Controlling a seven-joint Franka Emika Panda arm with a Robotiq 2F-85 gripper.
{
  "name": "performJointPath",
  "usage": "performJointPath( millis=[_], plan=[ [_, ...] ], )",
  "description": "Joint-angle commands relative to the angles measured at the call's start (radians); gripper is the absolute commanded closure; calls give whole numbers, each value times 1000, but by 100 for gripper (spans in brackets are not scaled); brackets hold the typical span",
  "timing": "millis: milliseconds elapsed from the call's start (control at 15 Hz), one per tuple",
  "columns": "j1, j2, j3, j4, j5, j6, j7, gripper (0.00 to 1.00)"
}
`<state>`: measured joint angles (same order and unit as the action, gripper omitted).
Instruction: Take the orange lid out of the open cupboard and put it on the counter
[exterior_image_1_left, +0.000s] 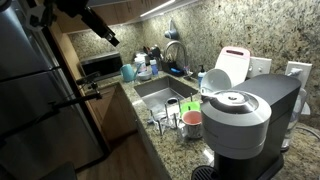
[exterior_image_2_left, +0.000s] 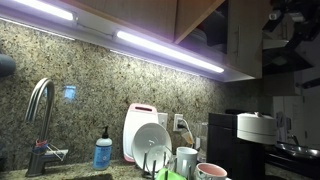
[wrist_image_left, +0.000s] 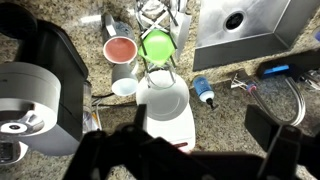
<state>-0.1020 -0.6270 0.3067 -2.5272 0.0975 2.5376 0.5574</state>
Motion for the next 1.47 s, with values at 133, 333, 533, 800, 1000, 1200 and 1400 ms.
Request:
performJointPath(
  millis=[133, 333, 533, 800, 1000, 1200, 1400],
  plan=[
    [12, 12, -17, 11, -7, 6, 16, 0],
    [-8, 13, -44, 32, 0, 16, 28, 0],
    [-22, 11, -96, 55, 9, 5, 16, 0],
    [-45, 9, -181, 75, 28, 6, 10, 0],
    [-70, 9, -226, 82, 35, 11, 7, 0],
    [-86, 11, -263, 87, 57, 20, 10, 0],
    [-59, 20, -295, 103, 142, 43, 16, 0]
  ],
)
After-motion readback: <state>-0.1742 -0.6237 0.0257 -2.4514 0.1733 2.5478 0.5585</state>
